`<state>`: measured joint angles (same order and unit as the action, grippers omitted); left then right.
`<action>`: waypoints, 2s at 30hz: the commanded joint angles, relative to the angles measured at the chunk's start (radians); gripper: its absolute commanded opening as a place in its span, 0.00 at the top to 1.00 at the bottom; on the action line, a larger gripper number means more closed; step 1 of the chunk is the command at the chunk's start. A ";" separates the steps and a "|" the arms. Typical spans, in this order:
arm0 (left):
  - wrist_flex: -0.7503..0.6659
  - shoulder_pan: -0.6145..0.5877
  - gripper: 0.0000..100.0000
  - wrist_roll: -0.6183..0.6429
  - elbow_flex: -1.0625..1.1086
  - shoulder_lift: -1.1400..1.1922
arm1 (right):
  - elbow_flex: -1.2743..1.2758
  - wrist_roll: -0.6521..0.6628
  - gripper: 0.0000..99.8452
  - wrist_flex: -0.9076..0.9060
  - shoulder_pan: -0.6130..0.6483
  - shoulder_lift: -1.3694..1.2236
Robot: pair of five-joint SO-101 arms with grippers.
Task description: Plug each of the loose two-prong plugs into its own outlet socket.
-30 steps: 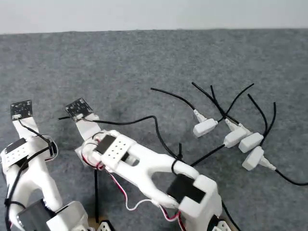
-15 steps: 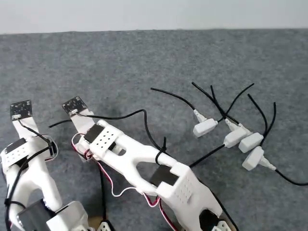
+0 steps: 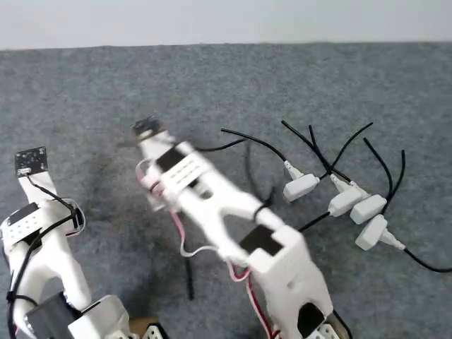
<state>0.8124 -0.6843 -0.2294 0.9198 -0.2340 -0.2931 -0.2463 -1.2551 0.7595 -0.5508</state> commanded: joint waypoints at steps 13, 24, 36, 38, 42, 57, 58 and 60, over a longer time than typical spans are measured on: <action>-0.041 0.187 0.86 0.008 0.117 -0.253 | 0.804 0.222 0.99 0.208 -0.628 0.849; -0.038 0.244 0.86 0.008 0.386 -0.620 | 1.108 0.419 0.93 0.317 -1.116 0.987; 0.020 0.245 0.86 0.008 0.449 -0.750 | 1.039 0.423 0.91 0.024 -1.053 1.165; 0.020 0.247 0.87 0.008 0.472 -0.798 | 1.063 0.431 0.97 0.021 -1.063 1.254; 0.020 0.242 0.87 0.008 0.550 -0.945 | 1.200 0.512 0.99 0.036 -1.066 1.491; 0.361 0.249 0.86 0.009 0.745 -1.602 | 1.890 0.565 0.98 0.033 -0.881 2.287; 0.361 0.249 0.86 0.009 0.745 -1.588 | 1.896 0.565 0.98 -0.015 -0.881 2.338; 0.361 0.249 0.86 0.009 0.739 -1.573 | 1.916 0.566 0.98 -0.068 -0.875 2.385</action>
<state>1.1485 -0.4465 -0.2294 1.6824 -1.7960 1.6172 0.3092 -1.2551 -0.1335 1.7676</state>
